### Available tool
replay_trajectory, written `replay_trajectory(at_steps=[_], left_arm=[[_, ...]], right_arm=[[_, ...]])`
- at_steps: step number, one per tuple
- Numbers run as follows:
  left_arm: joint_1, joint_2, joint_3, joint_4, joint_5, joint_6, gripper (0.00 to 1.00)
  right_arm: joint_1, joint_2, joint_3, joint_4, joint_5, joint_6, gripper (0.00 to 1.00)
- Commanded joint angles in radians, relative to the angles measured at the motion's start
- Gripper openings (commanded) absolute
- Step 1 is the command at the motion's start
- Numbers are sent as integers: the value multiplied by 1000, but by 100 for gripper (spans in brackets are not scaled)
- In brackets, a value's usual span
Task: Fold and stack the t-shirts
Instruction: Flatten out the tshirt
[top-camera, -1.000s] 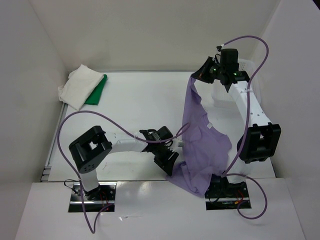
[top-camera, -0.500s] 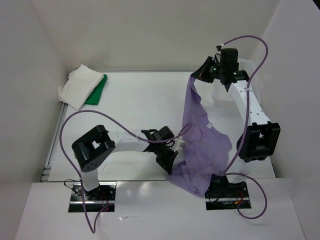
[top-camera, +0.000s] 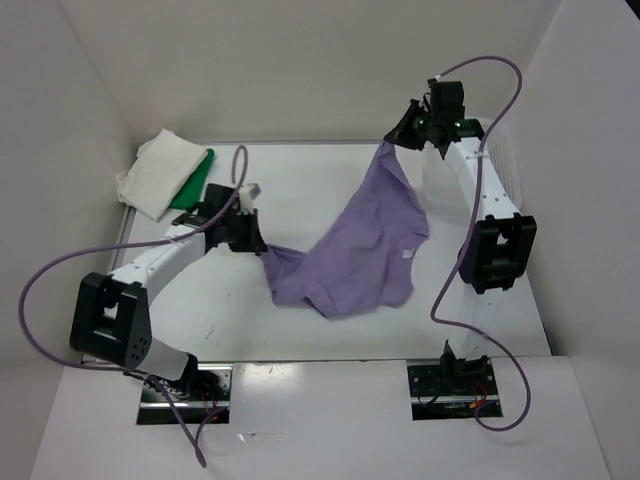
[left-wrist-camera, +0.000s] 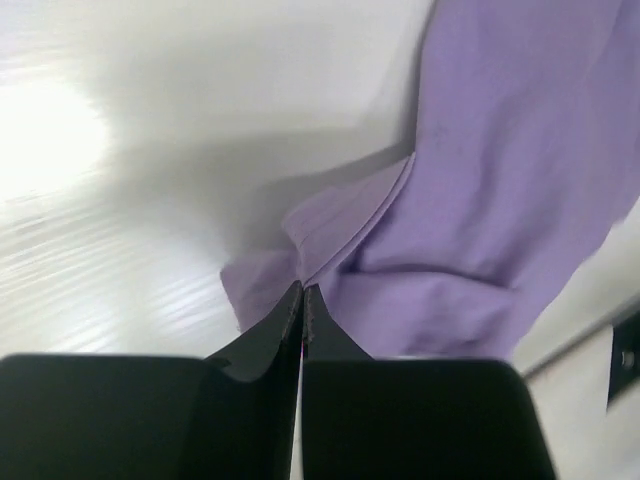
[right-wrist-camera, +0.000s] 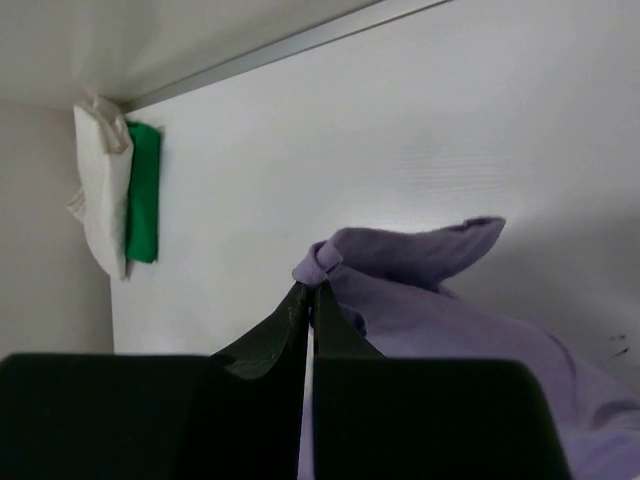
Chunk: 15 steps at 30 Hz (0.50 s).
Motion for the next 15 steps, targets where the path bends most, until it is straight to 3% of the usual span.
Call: replay_trajectory(at_steps=[1, 5, 8, 9, 10, 11, 13, 14, 15], left_arm=[[145, -113, -51, -48, -93, -72, 0], [304, -205, -71, -36, -68, -124, 0], [341, -245, -107, 8, -80, -194, 0], [350, -256, -117, 19, -80, -208, 0], [350, -265, -117, 19, -71, -221, 0], [364, -282, -128, 34, -57, -243, 0], [373, -294, -128, 54, -31, -254, 0], [373, -294, -128, 66, -22, -254, 0], [373, -294, -115, 67, -21, -254, 0]], right_arm=[[17, 124, 187, -66, 71, -51, 2], [57, 295, 447, -150, 100, -61, 4], [86, 441, 729, -237, 58, -61, 30], [95, 425, 687, -222, 39, -61, 41], [108, 407, 668, -222, 29, -71, 62], [135, 373, 651, -240, 43, -90, 69], [158, 307, 499, -290, 43, -116, 74], [178, 179, 389, -253, 43, -116, 72], [178, 101, 113, -122, 54, -116, 65]])
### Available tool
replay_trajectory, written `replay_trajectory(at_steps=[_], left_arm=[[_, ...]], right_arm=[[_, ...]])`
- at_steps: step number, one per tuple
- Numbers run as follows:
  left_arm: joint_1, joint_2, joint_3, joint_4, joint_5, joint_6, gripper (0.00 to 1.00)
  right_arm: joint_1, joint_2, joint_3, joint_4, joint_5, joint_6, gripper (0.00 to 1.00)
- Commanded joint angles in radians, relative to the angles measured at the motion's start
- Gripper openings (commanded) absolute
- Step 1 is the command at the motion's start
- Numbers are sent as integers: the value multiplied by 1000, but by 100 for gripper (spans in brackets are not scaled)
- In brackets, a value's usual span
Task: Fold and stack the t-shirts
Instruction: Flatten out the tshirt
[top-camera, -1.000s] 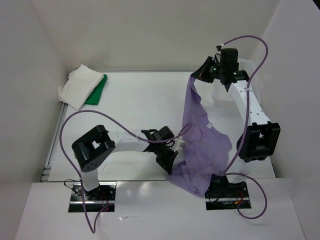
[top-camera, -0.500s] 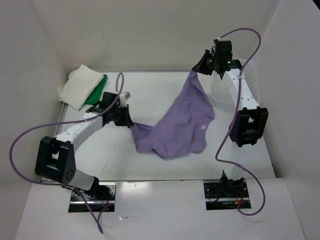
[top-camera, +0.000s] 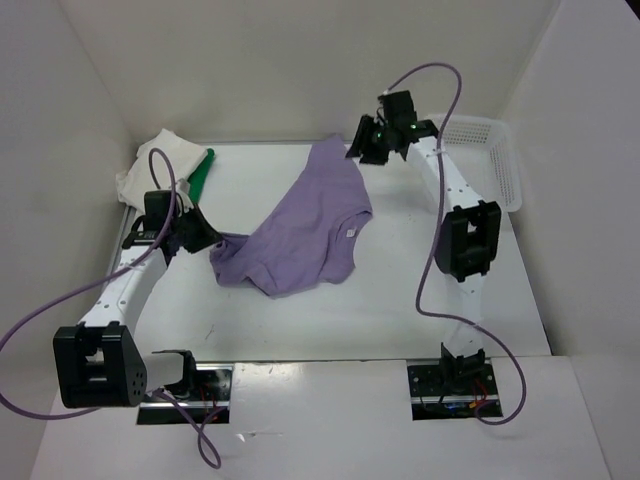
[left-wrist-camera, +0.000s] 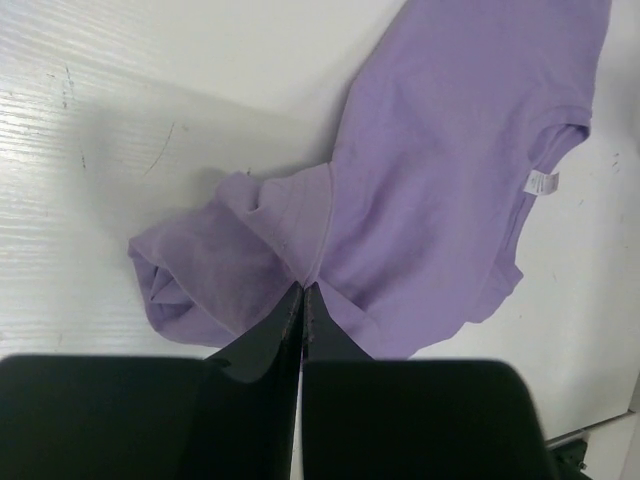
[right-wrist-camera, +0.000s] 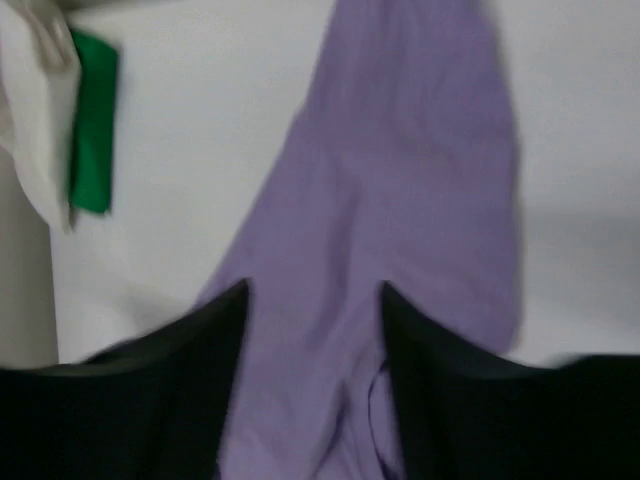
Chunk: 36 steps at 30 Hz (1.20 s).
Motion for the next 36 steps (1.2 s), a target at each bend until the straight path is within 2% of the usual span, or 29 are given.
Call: replay_trajectory(at_steps=[1, 3, 4, 6, 7, 10, 13, 17, 22, 24, 25, 26, 28, 32, 33, 36], left_arm=[[9, -34, 26, 65, 39, -43, 0], [9, -24, 26, 65, 39, -43, 0], [9, -24, 26, 87, 54, -43, 0], [9, -34, 14, 105, 66, -54, 1], [9, -34, 5, 116, 66, -54, 1], [9, -34, -14, 128, 66, -65, 1], [9, -34, -23, 128, 76, -65, 1], [9, -23, -32, 160, 88, -84, 1], [9, -12, -32, 170, 109, -84, 1], [9, -12, -21, 170, 109, -84, 1], [9, -12, -21, 180, 109, -94, 1], [9, -12, -9, 180, 109, -94, 1], [9, -1, 14, 180, 109, -94, 1], [41, -1, 109, 180, 100, -103, 1], [61, -1, 141, 180, 100, -113, 1], [113, 9, 181, 171, 100, -129, 1]], right_arm=[[50, -300, -431, 118, -4, -3, 49], [50, -444, -701, 191, 5, 21, 29], [50, -476, -774, 205, -7, 31, 18], [50, -564, -980, 270, -26, 58, 16], [59, -590, -1043, 294, -38, 70, 18], [69, -636, -1266, 363, -85, 124, 54], [117, -636, -1366, 419, -113, 164, 63], [144, -560, -1419, 498, -138, 205, 65], [153, -485, -1368, 529, -150, 215, 63], [153, -443, -1348, 538, -138, 215, 55], [153, -429, -1336, 538, -138, 215, 46], [153, -416, -1310, 529, -127, 215, 26], [153, -425, -1284, 511, -106, 215, 1], [153, -611, -1143, 321, -31, 126, 0], [153, -700, -1111, 211, -14, 103, 0], [153, -825, -984, 4, -18, 38, 0]])
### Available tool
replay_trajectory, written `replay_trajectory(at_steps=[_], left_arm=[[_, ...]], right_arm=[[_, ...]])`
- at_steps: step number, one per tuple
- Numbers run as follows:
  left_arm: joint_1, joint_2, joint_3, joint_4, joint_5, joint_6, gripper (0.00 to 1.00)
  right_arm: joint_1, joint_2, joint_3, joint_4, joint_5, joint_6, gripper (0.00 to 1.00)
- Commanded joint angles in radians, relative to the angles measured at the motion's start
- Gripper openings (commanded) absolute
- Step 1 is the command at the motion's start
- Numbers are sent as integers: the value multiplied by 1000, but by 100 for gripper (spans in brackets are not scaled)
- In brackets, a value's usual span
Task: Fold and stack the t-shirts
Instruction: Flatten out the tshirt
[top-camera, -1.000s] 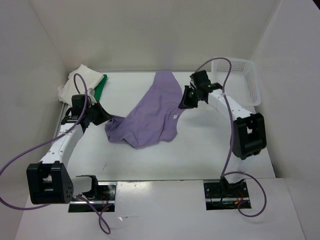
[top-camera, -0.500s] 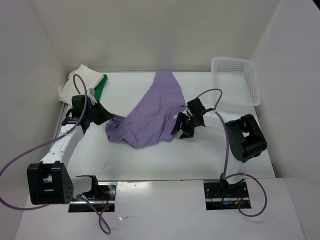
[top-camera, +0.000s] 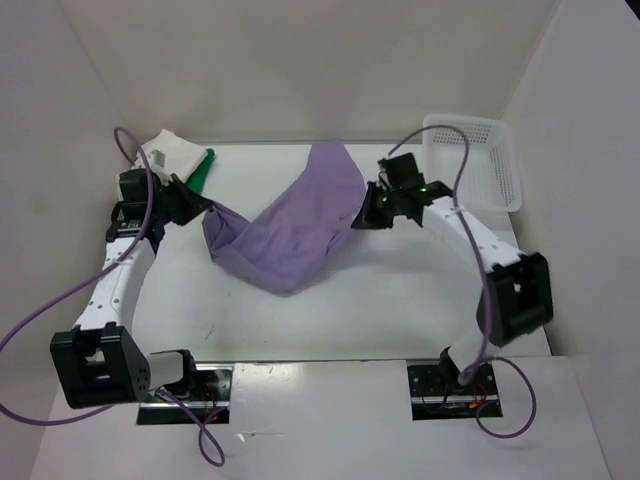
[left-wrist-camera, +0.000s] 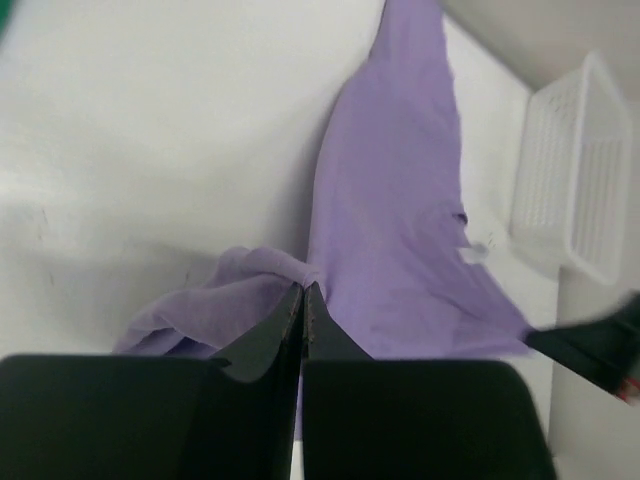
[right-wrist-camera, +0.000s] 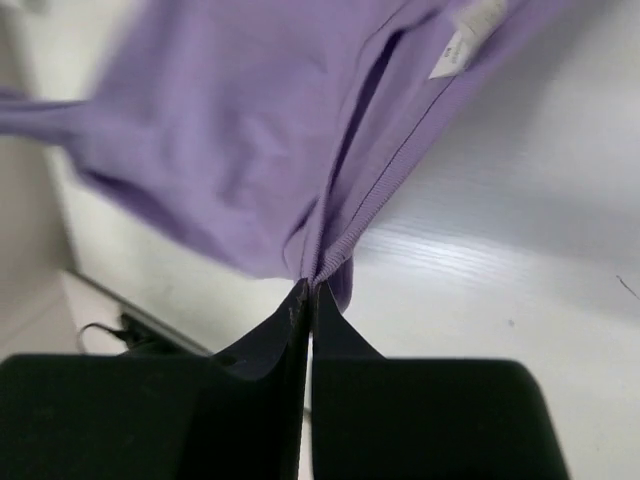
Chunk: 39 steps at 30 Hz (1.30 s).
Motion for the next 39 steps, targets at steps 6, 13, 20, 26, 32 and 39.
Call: replay_trajectory(at_steps=[6, 13, 20, 26, 32, 39], left_arm=[[130, 31, 169, 57, 25, -68, 0], [155, 81, 272, 69, 4, -89, 0], [155, 103, 157, 106, -34, -80, 0], [155, 54, 26, 106, -62, -71, 1], [155, 28, 4, 73, -71, -71, 1], [155, 97, 110, 103, -22, -103, 1]], right_arm=[[8, -381, 193, -420, -75, -106, 0], [8, -414, 414, -452, -32, -126, 0], [-193, -123, 44, 5, -127, -99, 0], [-204, 212, 246, 36, -19, -113, 0], [-265, 456, 619, 9, 25, -74, 5], [-277, 346, 517, -3, 34, -54, 50]])
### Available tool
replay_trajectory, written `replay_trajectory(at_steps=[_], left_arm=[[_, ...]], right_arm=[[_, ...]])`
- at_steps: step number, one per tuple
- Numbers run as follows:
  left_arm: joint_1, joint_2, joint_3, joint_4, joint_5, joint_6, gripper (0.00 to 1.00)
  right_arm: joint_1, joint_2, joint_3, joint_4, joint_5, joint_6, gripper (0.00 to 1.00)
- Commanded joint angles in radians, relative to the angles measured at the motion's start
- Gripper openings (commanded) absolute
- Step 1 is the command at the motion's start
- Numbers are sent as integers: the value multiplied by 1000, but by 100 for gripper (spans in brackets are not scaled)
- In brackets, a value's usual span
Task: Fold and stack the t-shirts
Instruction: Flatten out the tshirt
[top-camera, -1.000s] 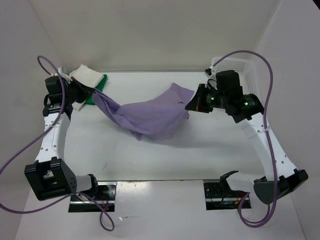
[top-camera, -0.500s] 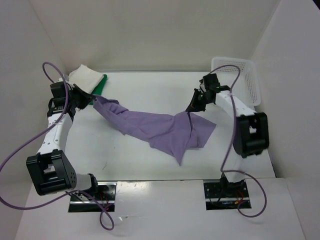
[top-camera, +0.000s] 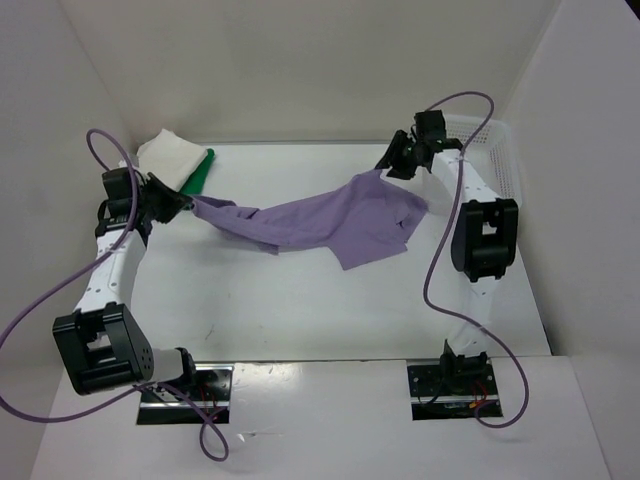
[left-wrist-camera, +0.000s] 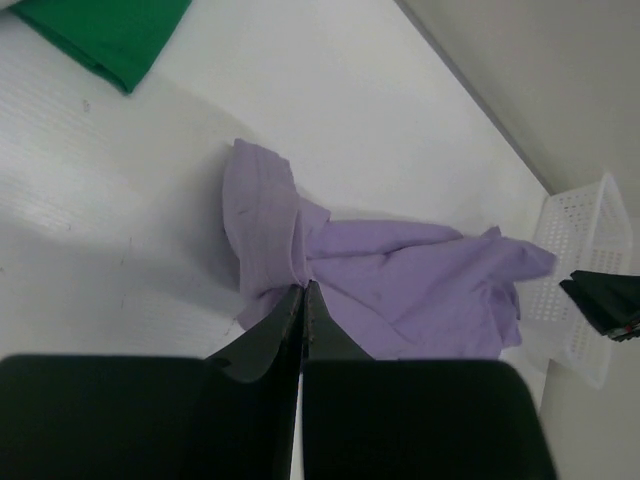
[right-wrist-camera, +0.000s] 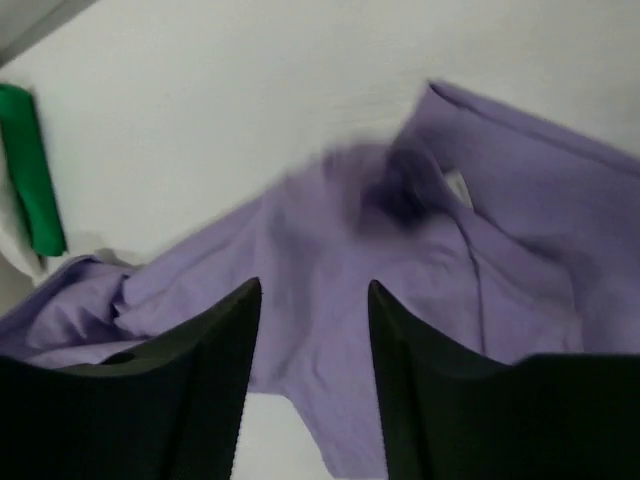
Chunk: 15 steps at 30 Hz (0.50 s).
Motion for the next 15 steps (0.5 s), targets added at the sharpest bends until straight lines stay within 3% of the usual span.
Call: replay_trajectory(at_steps=[1, 5, 8, 9, 11, 14, 15], left_arm=[[4, 23, 78, 60, 41, -23, 1], [4, 23, 11, 81, 41, -23, 1], [4, 14, -23, 81, 41, -11, 1], [4, 5, -45, 81, 29, -11, 2], [4, 4, -63, 81, 29, -11, 2], [4, -14, -91, 81, 29, -11, 2], [4, -14, -104, 81, 29, -11, 2]], right_arm=[[8, -174, -162, 13, 27, 5, 56], [8, -466, -520, 112, 50, 51, 59], [8, -599, -772, 154, 70, 80, 40], [-1, -613, -823, 154, 82, 106, 30], [-16, -613, -914, 181, 71, 117, 24], [-25, -545, -926, 192, 142, 117, 28], [-25, -532, -914, 180, 174, 117, 38]])
